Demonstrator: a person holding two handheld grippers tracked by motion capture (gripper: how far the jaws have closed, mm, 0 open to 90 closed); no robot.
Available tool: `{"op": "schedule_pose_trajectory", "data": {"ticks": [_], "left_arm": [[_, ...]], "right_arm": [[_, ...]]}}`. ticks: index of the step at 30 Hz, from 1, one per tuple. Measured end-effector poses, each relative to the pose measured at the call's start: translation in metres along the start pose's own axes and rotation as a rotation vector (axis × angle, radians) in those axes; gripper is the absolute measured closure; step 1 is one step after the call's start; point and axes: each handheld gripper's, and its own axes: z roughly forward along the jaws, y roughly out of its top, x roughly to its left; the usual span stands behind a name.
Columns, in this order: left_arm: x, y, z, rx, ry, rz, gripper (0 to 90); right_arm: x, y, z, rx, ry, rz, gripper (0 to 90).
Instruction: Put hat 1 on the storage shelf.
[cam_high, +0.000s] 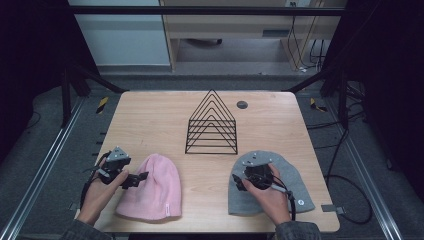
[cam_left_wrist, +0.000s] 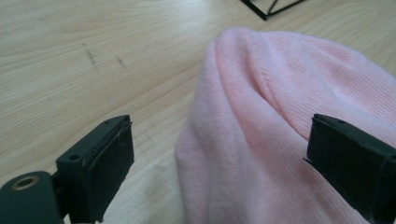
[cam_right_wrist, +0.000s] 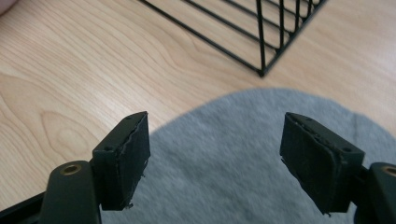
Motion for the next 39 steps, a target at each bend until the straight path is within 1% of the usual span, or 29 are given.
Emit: {"op": "schedule_pose_trajectory", "data": {"ticks": [1,2,3,5,6,8,9,10,11,12,13,14,15,16,17,18,19,20,21,22,23,25,27,28,29,32,37,38,39], "left_arm": [[0.000,0.000,0.000,-0.001,-0.011,0.002,7.0],[0.000,0.003,0.000,-0.002,-0.029,0.010,9.2],[0.000,0.003,0.000,-0.002,-0.029,0.010,9.9],[0.002,0.010,0.000,0.003,-0.035,0.019,10.9],[0.002,0.014,-0.001,0.014,-0.040,0.036,12.2],[0.003,0.025,-0.001,0.047,-0.071,0.063,14.5],[0.005,0.035,-0.001,0.042,-0.074,0.074,15.0],[0.005,0.035,-0.001,0.042,-0.074,0.074,15.2],[0.007,0.039,-0.001,0.041,-0.084,0.073,15.2],[0.010,0.047,0.002,0.053,-0.087,0.078,15.3],[0.010,0.047,0.002,0.053,-0.087,0.078,15.9],[0.015,0.049,0.008,0.057,-0.121,0.078,16.7],[0.015,0.049,0.008,0.057,-0.121,0.078,17.9],[0.017,0.049,0.011,0.049,-0.150,0.075,17.9],[0.018,0.048,0.014,0.042,-0.157,0.068,19.2],[0.020,0.044,0.019,0.027,-0.139,0.059,24.0],[0.020,0.044,0.021,0.053,-0.131,0.071,27.3],[0.019,0.044,0.022,0.070,-0.122,0.086,27.3],[0.018,0.043,0.022,0.069,-0.121,0.089,28.4],[0.017,0.043,0.022,0.061,-0.128,0.075,29.9],[0.016,0.042,0.022,0.056,-0.129,0.077,30.7],[0.016,0.041,0.025,0.075,-0.098,0.082,33.3],[0.016,0.040,0.027,0.081,-0.092,0.073,38.0],[0.019,0.036,0.032,0.094,-0.090,0.050,40.8],[0.018,0.035,0.034,0.104,-0.086,0.051,42.2],[0.015,0.034,0.041,0.133,-0.106,0.064,47.7],[0.012,0.034,0.046,0.149,-0.129,0.078,57.0],[0.010,0.034,0.047,0.157,-0.132,0.083,57.0],[0.009,0.034,0.048,0.162,-0.139,0.087,62.2]], "right_arm": [[0.000,0.000,0.000,0.000,0.000,0.000,25.4],[-0.004,-0.003,-0.002,0.014,0.001,0.027,26.3],[-0.004,-0.003,-0.002,0.014,0.001,0.027,26.3],[-0.006,-0.005,-0.002,0.024,0.001,0.030,27.1],[-0.006,-0.005,-0.002,0.028,0.000,0.031,27.8],[-0.006,-0.005,-0.002,0.027,-0.001,0.032,27.7],[-0.005,-0.005,-0.002,0.027,-0.002,0.033,27.8],[-0.005,-0.005,-0.003,0.029,-0.004,0.032,27.8],[-0.005,-0.005,-0.003,0.029,-0.004,0.032,27.8],[-0.005,-0.005,-0.002,0.032,-0.008,0.024,27.8],[-0.005,-0.005,-0.002,0.032,-0.008,0.024,27.8],[-0.006,-0.006,-0.002,0.038,-0.014,0.033,28.4],[-0.006,-0.006,-0.003,0.044,-0.012,0.047,28.6],[-0.006,-0.006,-0.003,0.044,-0.012,0.047,28.6],[-0.007,-0.006,-0.003,0.050,-0.012,0.050,28.9],[-0.008,-0.006,-0.003,0.044,0.001,0.064,30.9],[-0.009,-0.006,-0.003,0.043,0.002,0.070,31.4],[-0.009,-0.006,-0.003,0.037,0.001,0.070,32.0],[-0.009,-0.006,-0.004,0.034,0.002,0.073,32.5],[-0.009,-0.006,-0.004,0.034,0.005,0.071,32.5],[-0.009,-0.005,-0.004,0.034,0.006,0.067,32.5],[-0.008,-0.005,-0.003,0.040,0.007,0.065,32.4],[-0.007,-0.005,-0.002,0.043,0.008,0.068,32.3],[-0.007,-0.005,-0.001,0.042,0.008,0.061,32.1],[-0.007,-0.004,-0.001,0.042,0.009,0.062,32.0],[-0.006,-0.004,-0.001,0.047,0.016,0.060,31.4],[-0.006,-0.004,0.001,0.055,0.018,0.056,30.6],[-0.006,-0.004,0.001,0.054,0.019,0.055,30.5],[-0.005,-0.004,0.002,0.052,0.020,0.054,30.5]]}}
